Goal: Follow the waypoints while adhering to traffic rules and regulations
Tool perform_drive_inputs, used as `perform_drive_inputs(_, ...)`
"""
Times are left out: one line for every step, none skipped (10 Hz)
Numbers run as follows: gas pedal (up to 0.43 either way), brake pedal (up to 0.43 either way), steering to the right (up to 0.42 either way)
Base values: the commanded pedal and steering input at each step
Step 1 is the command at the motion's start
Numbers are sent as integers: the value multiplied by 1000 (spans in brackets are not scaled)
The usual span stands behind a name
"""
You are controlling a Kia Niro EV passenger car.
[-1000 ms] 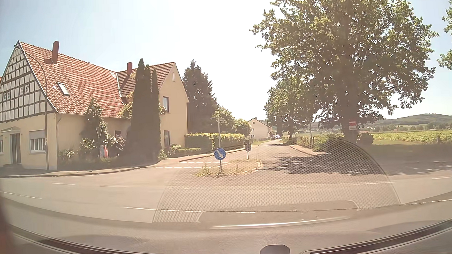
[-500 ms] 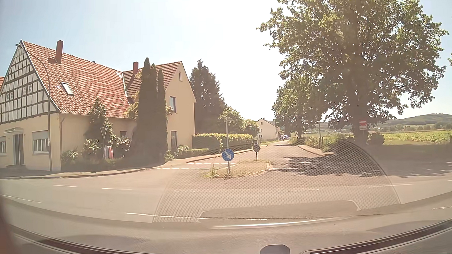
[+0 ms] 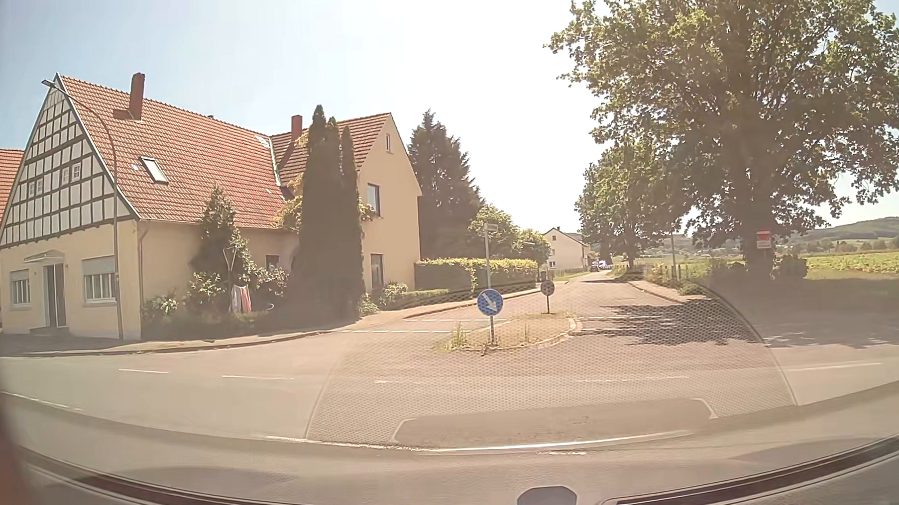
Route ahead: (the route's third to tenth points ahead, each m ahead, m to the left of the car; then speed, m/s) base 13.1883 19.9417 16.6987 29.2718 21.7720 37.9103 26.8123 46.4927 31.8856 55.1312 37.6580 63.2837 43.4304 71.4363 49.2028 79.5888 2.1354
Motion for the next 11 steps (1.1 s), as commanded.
perform_drive_inputs(280,6,-379)
perform_drive_inputs(287,6,-399)
perform_drive_inputs(287,6,-419)
perform_drive_inputs(287,6,-438)
perform_drive_inputs(299,6,-445)
perform_drive_inputs(299,6,-453)
perform_drive_inputs(311,6,-465)
perform_drive_inputs(311,0,-481)
perform_drive_inputs(311,6,-490)
perform_drive_inputs(311,12,-500)
perform_drive_inputs(311,6,-508)
